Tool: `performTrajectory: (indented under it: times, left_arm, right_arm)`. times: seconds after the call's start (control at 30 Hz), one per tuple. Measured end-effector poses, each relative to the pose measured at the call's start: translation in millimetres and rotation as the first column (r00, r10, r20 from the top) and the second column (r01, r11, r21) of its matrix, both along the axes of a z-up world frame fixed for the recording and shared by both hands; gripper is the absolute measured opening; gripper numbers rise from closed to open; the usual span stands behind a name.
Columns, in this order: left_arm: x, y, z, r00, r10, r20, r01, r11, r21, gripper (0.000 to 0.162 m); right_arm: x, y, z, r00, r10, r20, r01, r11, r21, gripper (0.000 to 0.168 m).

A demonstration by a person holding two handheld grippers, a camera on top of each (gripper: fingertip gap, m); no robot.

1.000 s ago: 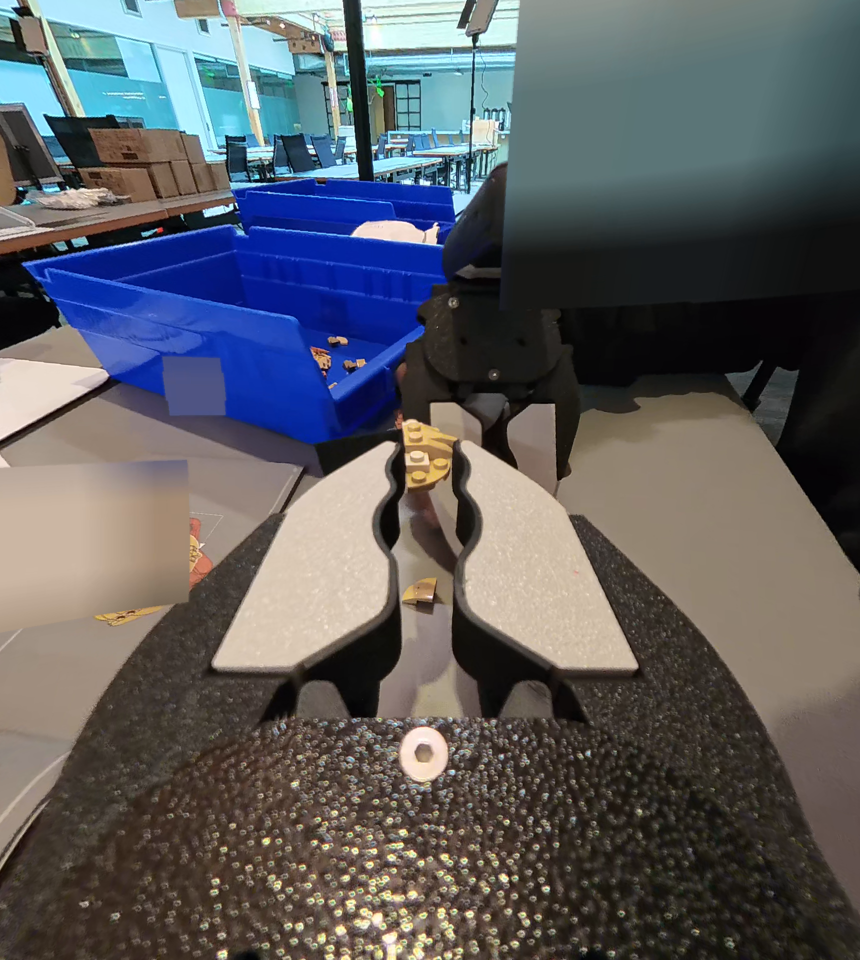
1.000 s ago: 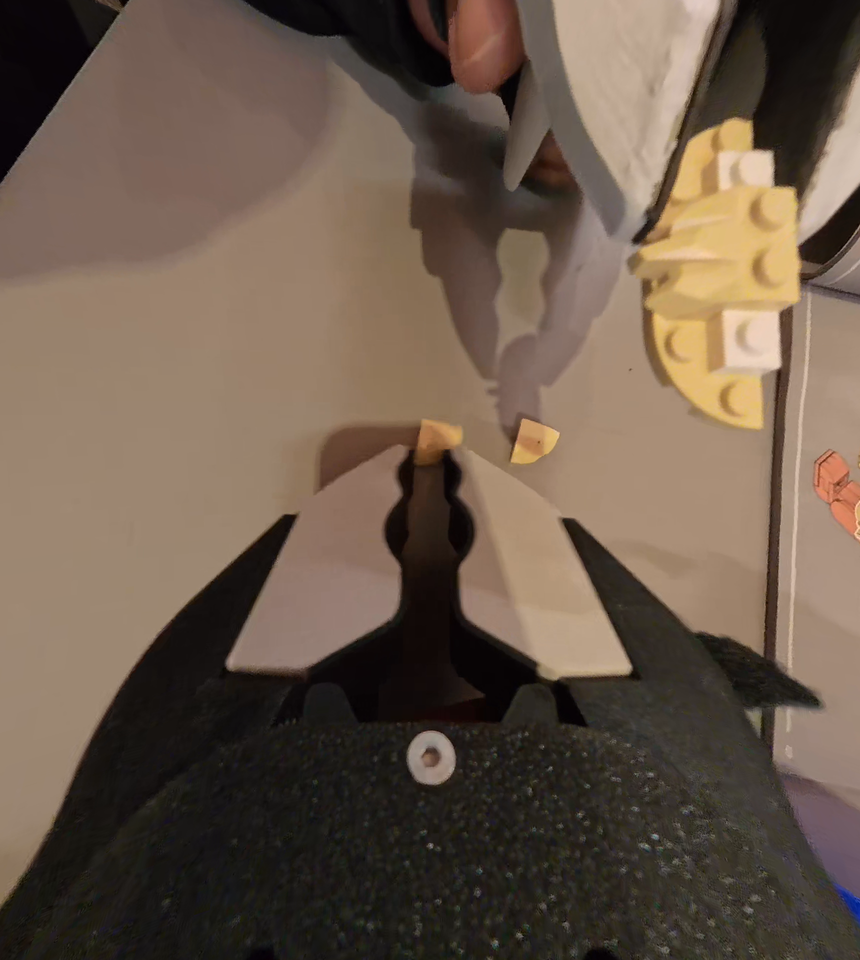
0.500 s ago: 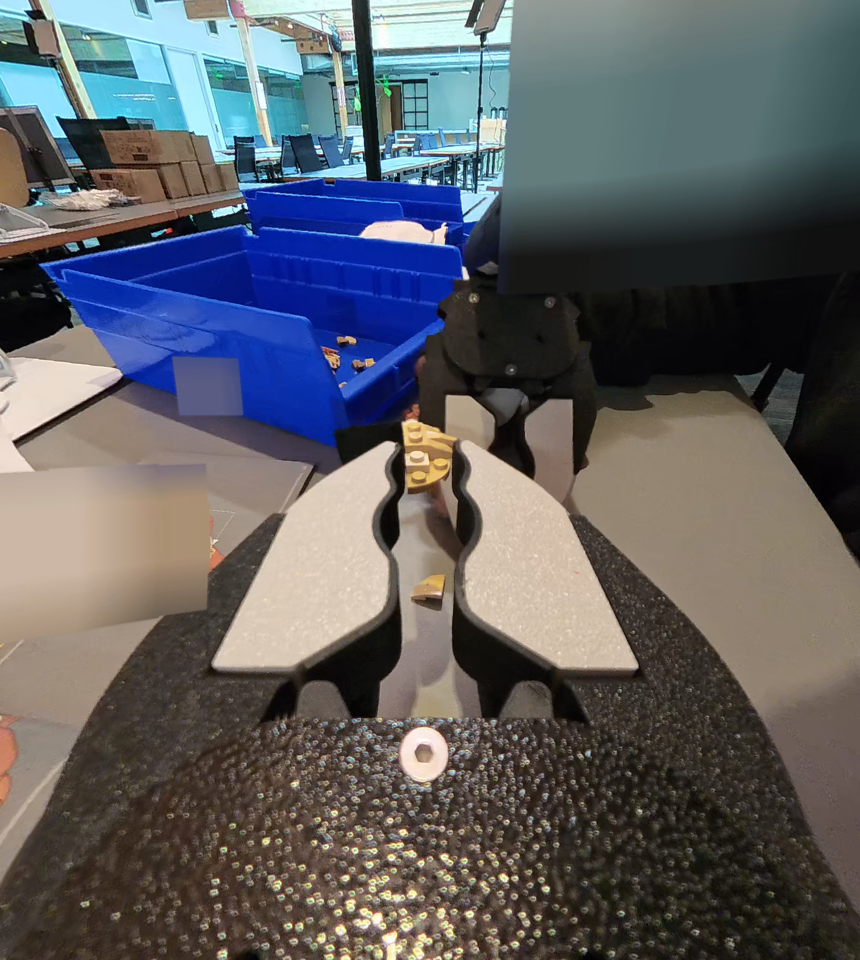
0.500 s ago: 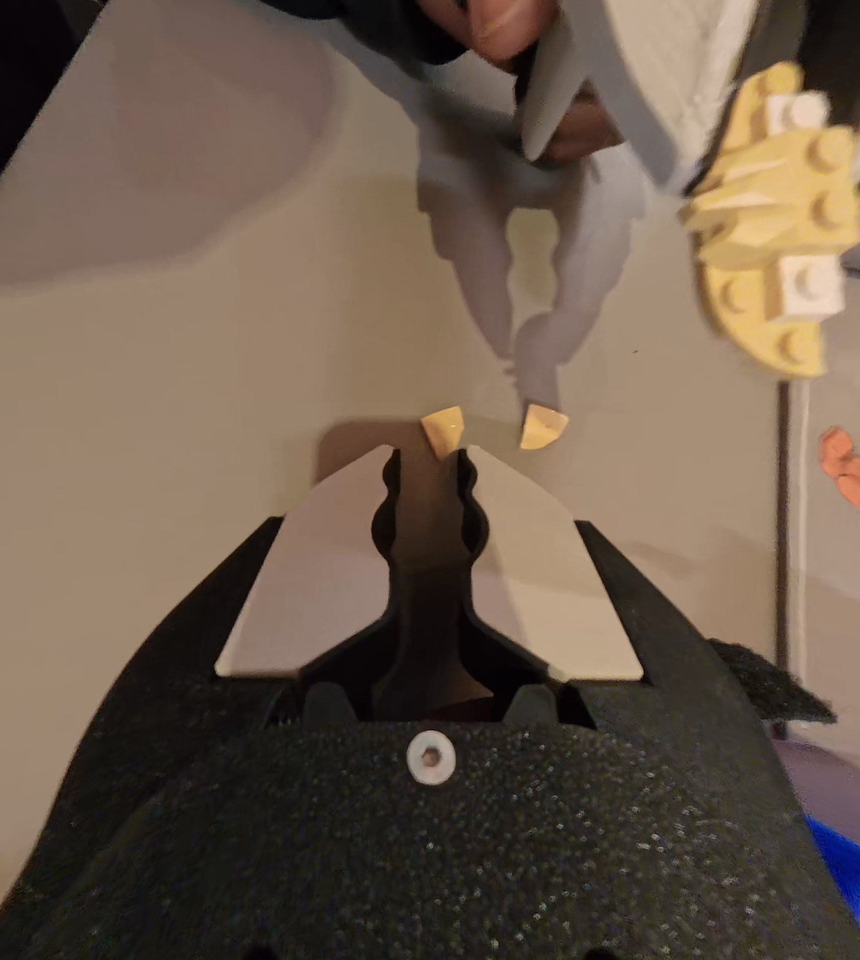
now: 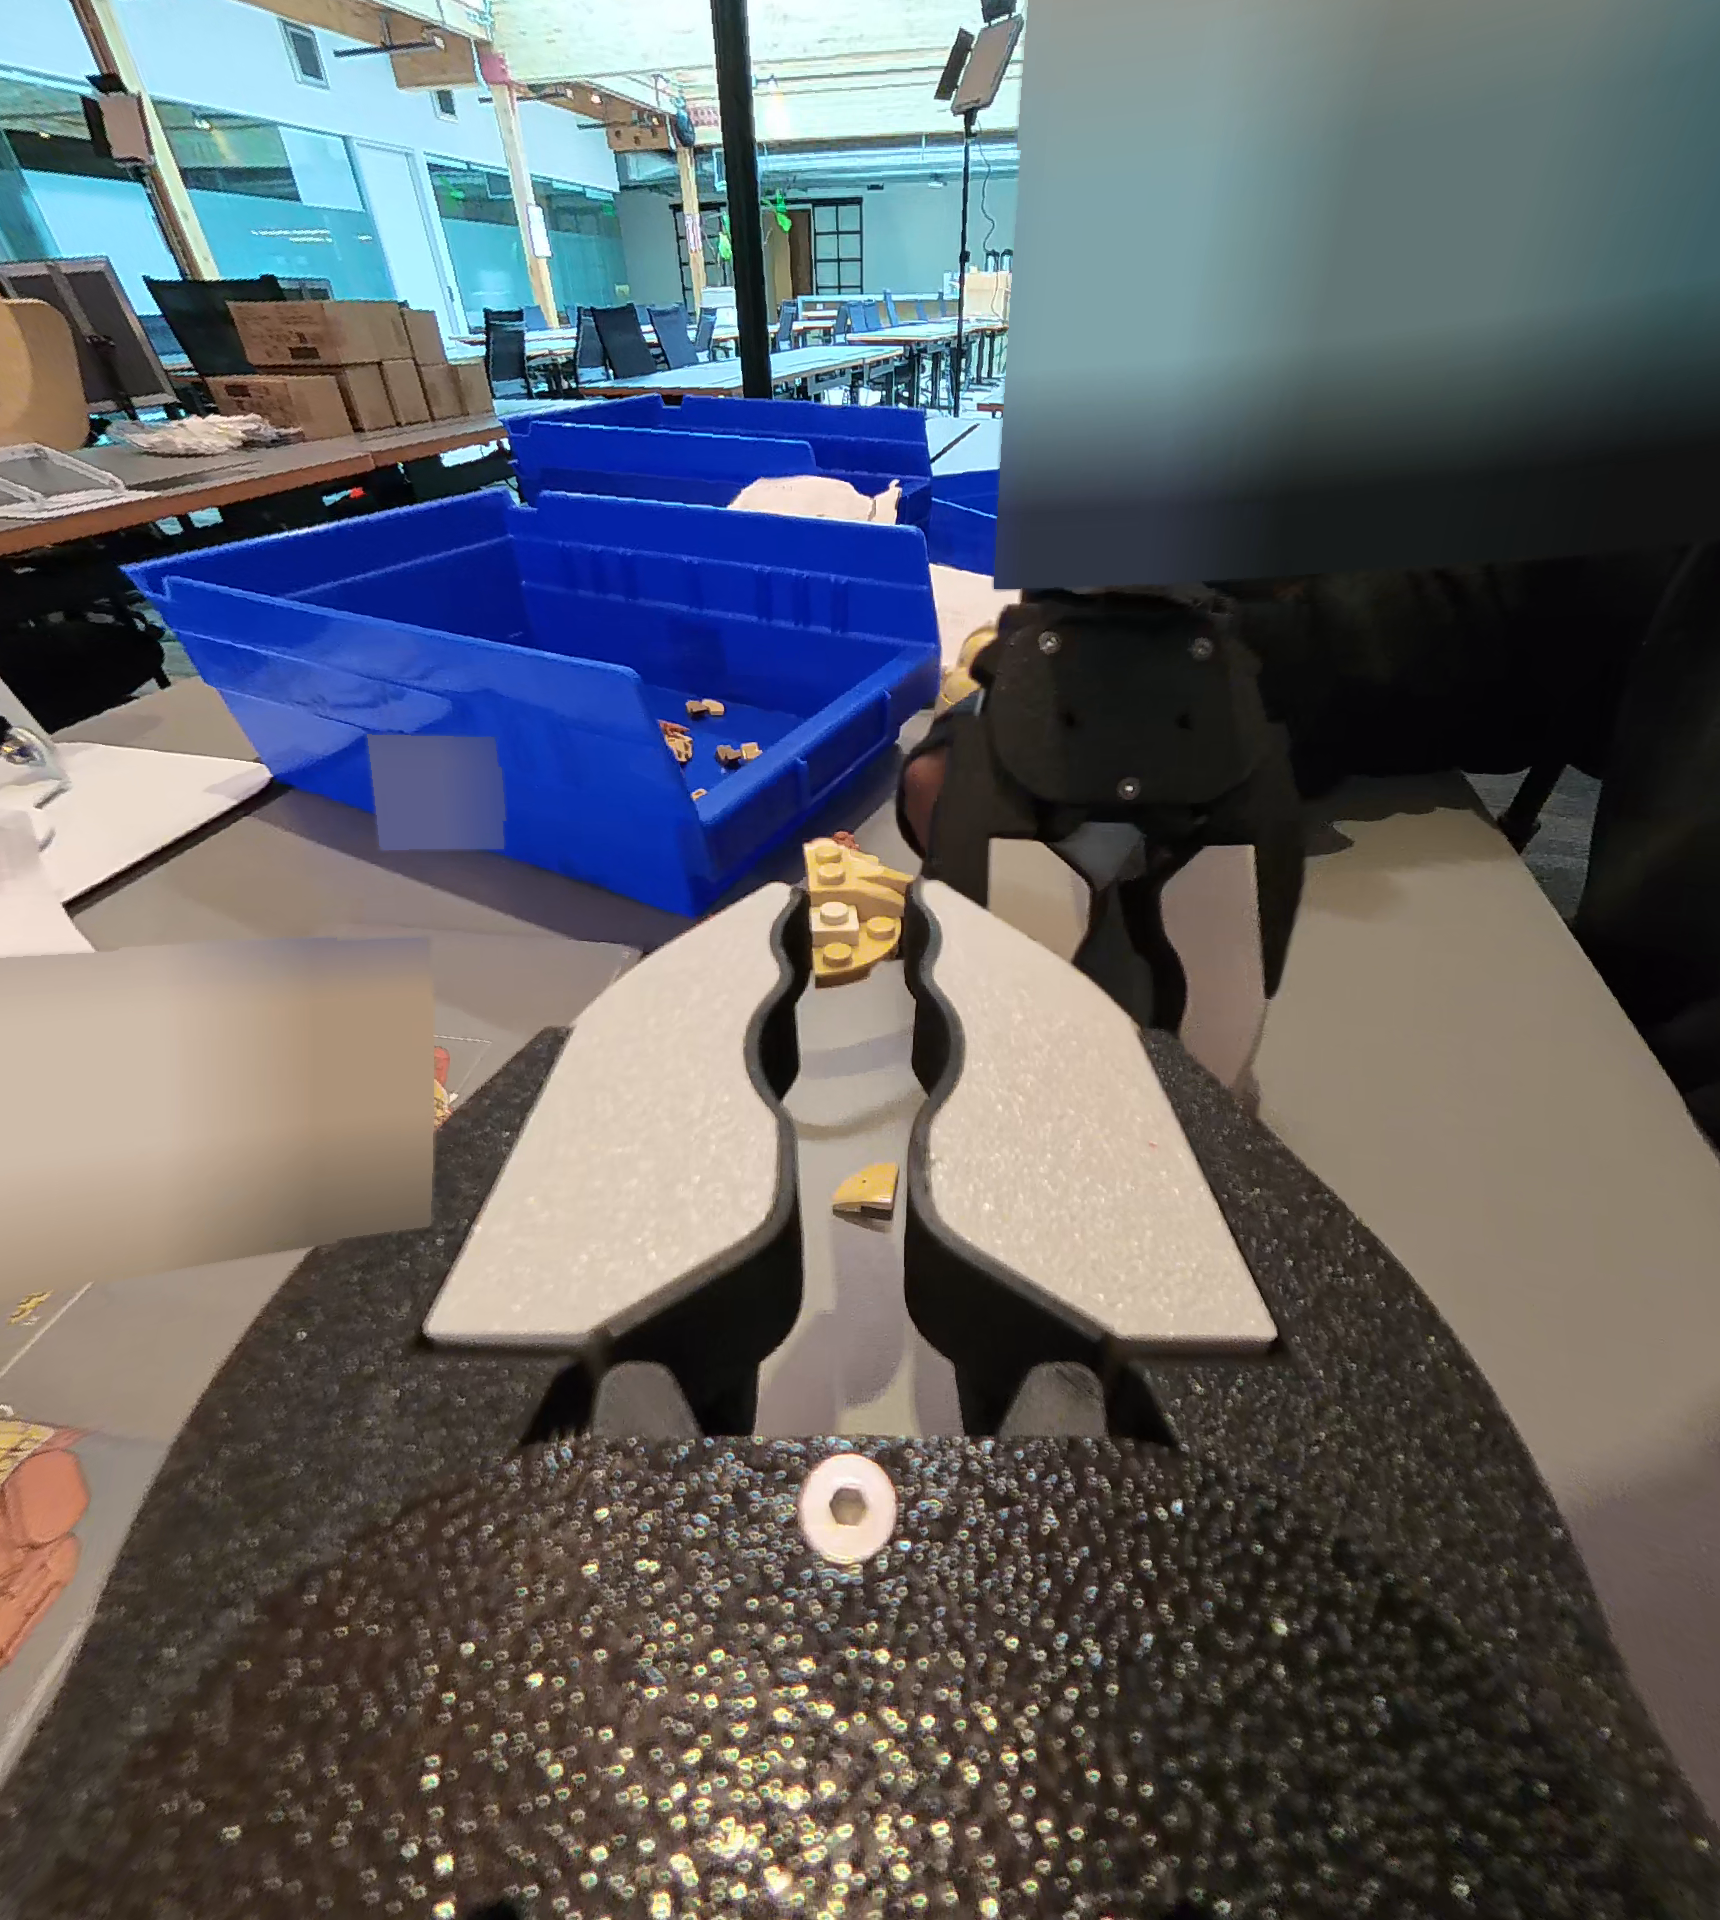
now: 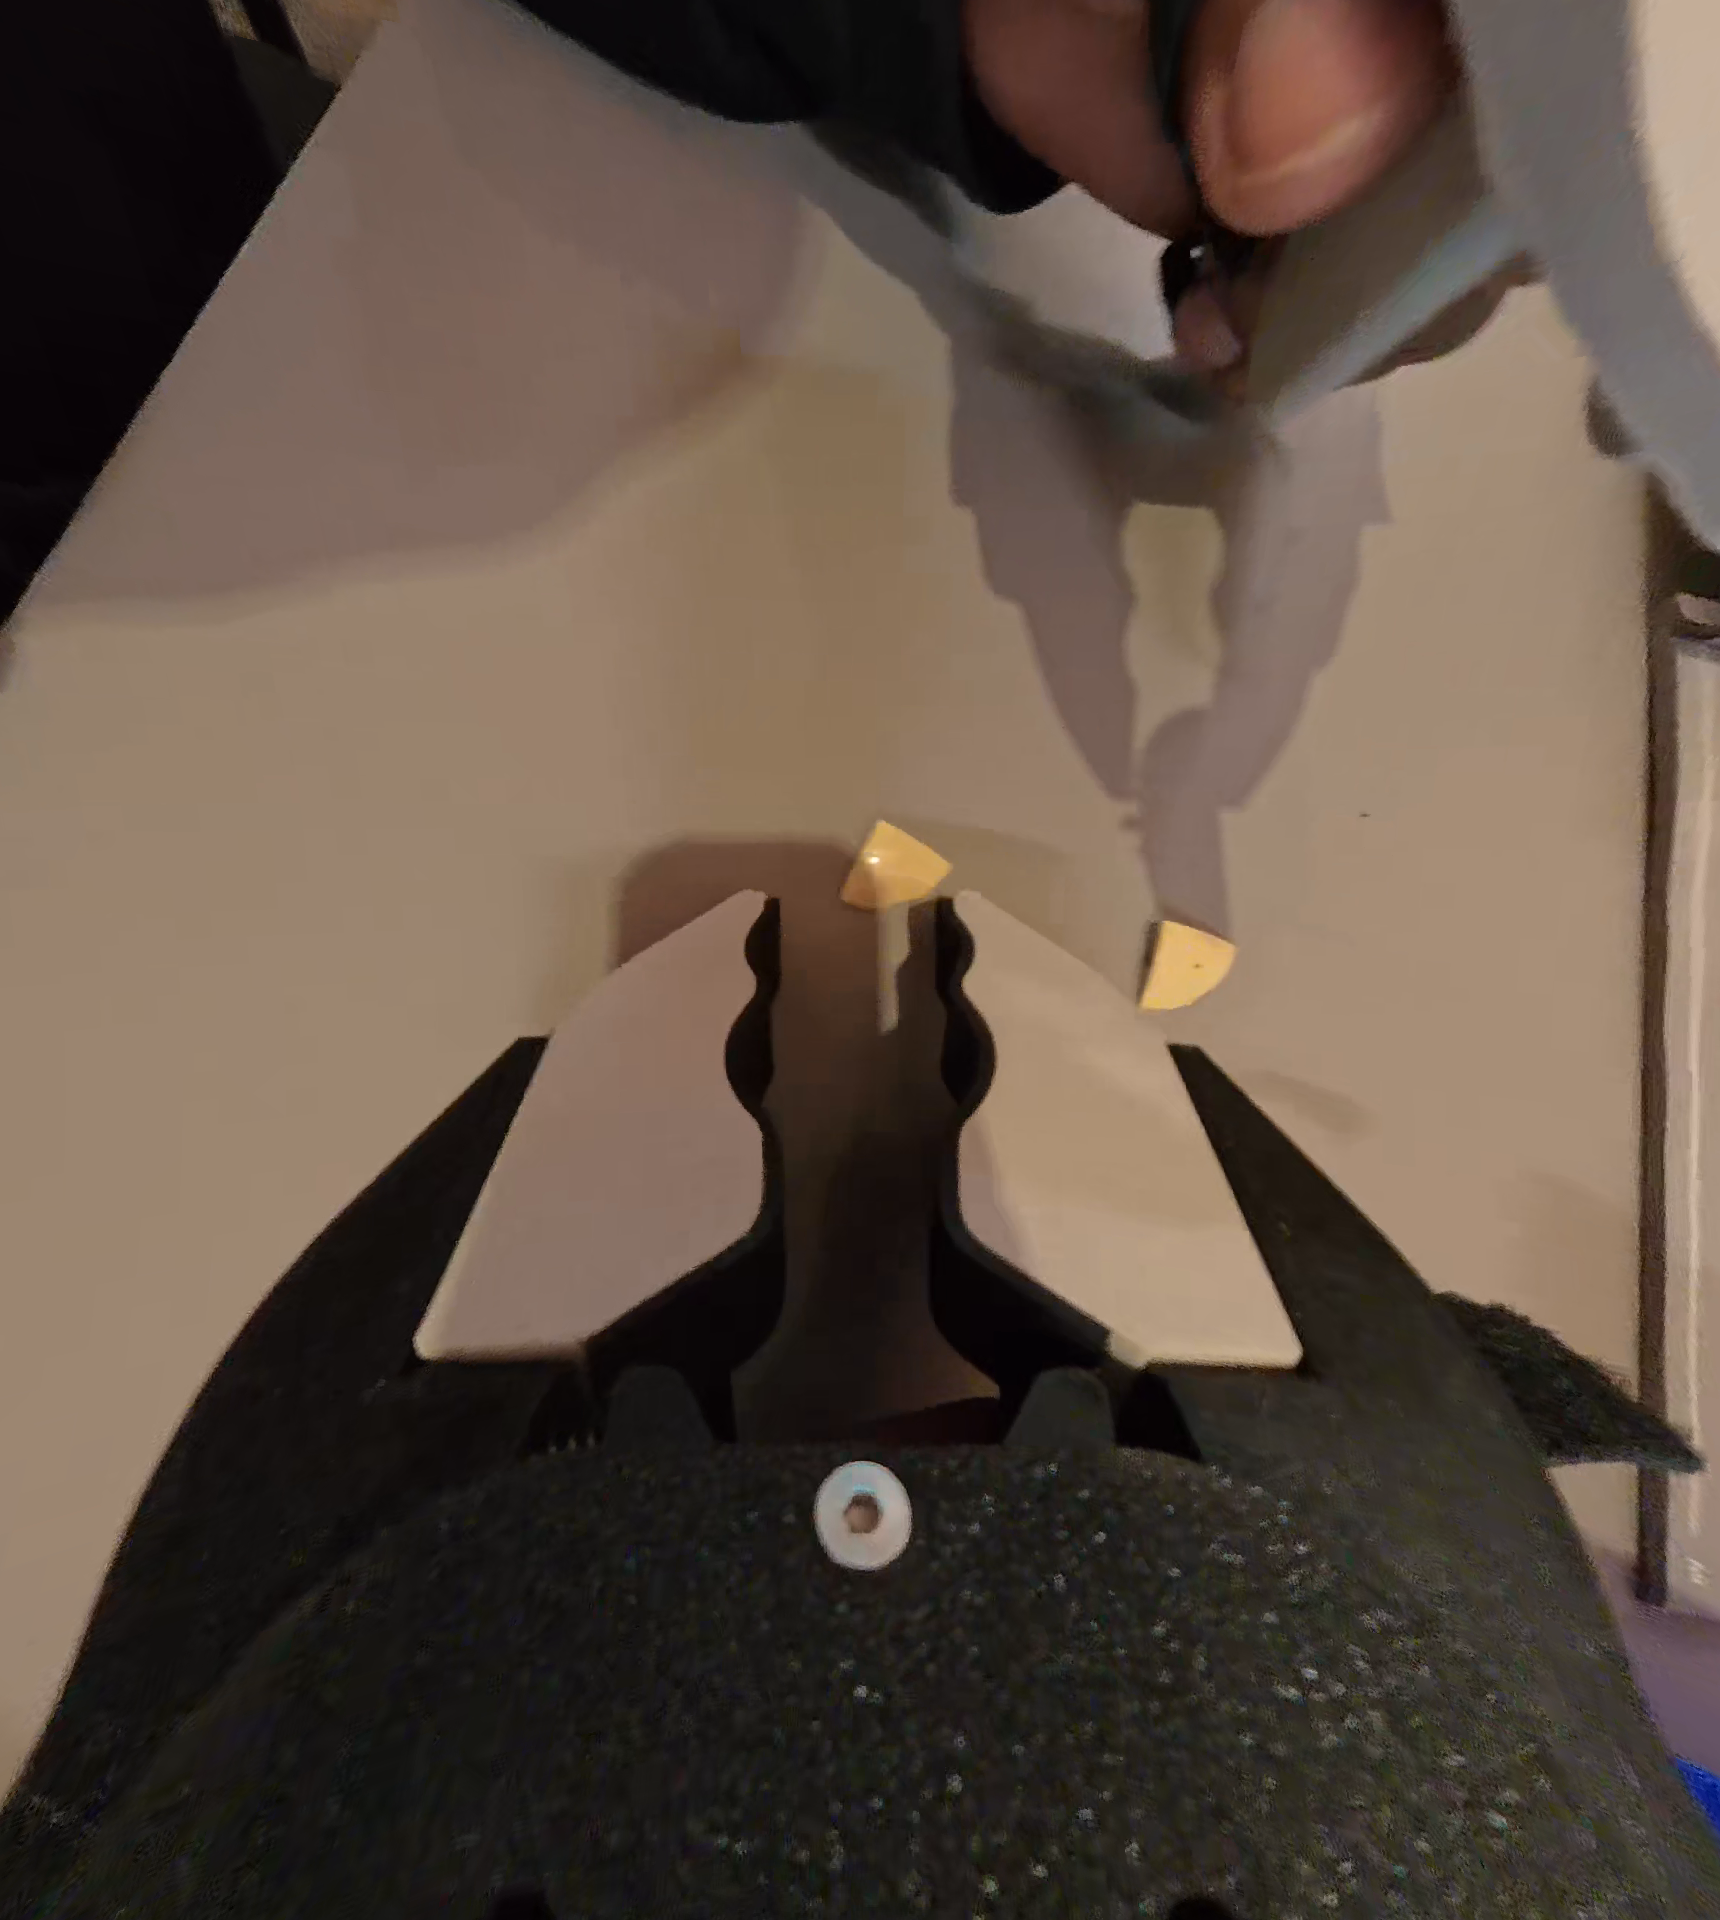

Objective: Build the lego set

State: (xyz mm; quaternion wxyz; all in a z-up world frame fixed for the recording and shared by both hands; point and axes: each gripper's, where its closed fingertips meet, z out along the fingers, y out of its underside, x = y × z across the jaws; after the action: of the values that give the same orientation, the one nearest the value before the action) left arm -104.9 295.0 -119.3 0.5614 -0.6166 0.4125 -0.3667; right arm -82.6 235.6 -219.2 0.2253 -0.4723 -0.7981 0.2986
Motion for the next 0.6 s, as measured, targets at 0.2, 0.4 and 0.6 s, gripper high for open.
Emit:
performTrajectory:
  times: [0.2,0.4,0.6]
  left_arm:
    - [-0.1,-0.3,-0.1,1.000,-0.006,0.000,0.006,1.000,-0.001,0.017]
    - [1.0,-0.2,-2.4,1.000,-0.009,-0.011,0.009,1.000,0.000,0.016]
    - [2.3,-1.0,-4.4,1.000,-0.017,-0.020,0.017,1.000,0.001,0.016]
  right_arm:
    - [-9.5,9.8,3.8,0.998,0.033,-0.048,-0.034,0.999,-0.028,0.028]
    - [-9.3,5.6,-0.1,0.994,0.113,0.004,-0.113,0.991,-0.071,0.027]
    - [-11.9,5.0,-3.3,0.991,0.126,0.047,-0.121,0.988,-0.095,0.025]
